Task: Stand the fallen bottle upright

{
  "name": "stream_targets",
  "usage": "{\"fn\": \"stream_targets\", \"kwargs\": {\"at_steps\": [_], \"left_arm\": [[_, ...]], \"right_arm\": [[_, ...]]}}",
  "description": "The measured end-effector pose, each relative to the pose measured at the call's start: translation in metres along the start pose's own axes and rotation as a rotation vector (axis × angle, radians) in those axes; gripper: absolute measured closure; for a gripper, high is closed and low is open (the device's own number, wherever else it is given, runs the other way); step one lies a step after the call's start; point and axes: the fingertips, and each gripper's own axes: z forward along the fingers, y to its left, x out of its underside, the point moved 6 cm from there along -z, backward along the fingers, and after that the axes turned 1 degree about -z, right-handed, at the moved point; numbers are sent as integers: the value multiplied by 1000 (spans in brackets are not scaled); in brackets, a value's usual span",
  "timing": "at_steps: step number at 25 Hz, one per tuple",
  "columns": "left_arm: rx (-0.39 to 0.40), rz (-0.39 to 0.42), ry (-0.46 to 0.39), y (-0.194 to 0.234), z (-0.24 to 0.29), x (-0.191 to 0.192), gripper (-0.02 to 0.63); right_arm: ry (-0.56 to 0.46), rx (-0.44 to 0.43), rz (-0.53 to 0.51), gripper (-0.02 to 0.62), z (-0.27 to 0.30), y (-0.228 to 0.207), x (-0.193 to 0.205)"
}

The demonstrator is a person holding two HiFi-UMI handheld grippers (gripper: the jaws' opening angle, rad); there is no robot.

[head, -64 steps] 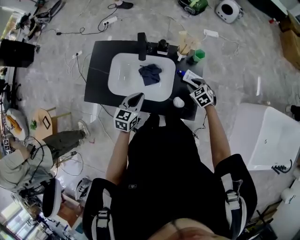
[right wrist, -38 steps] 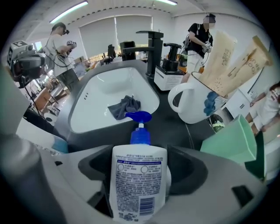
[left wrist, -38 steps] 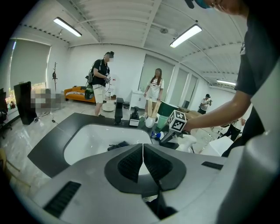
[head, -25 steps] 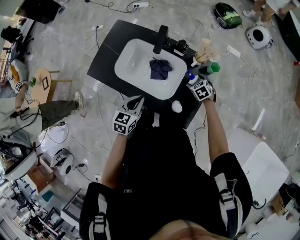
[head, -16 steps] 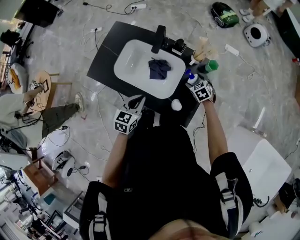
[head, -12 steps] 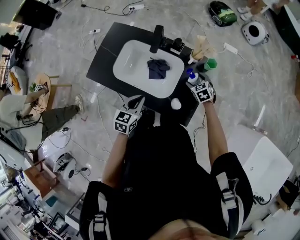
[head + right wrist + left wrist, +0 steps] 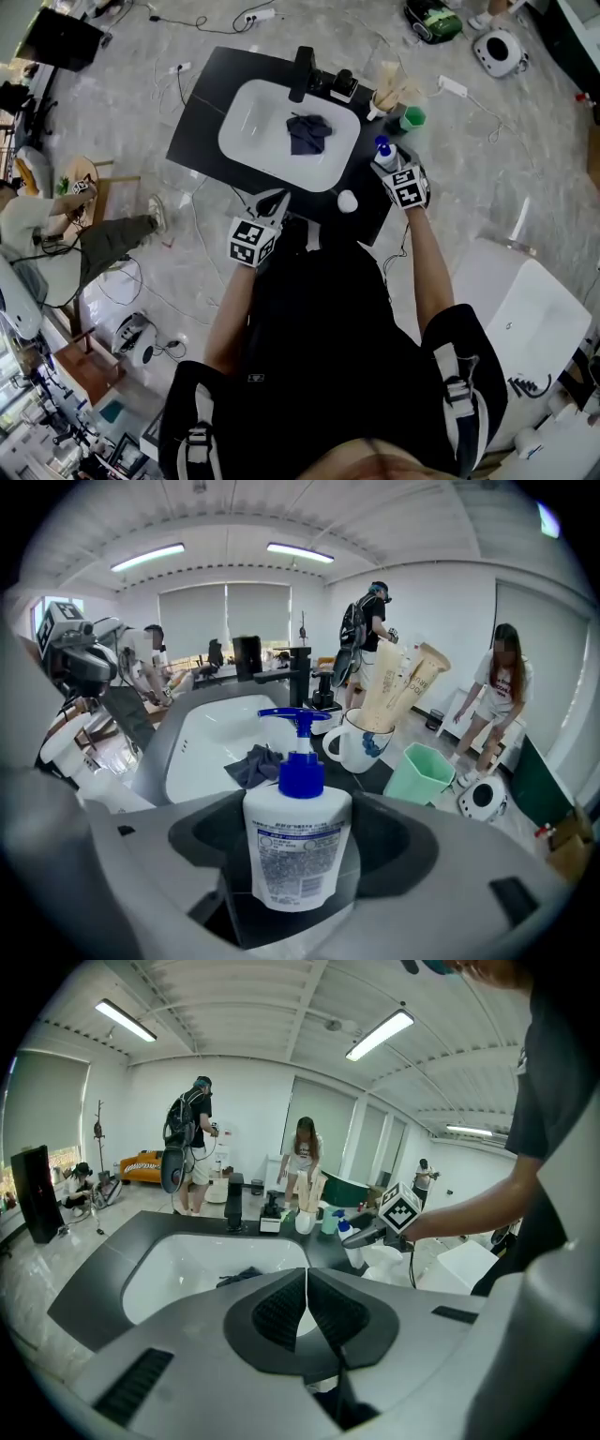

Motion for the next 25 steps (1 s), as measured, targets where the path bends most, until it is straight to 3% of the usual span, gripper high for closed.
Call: {"fn": "stream_targets", "kwargs": {"at_steps": [25], "left_arm": [[8,-5,8,0,-1,10,588]], "right_arm": [[-125,62,44,193,-30,10,19]]}}
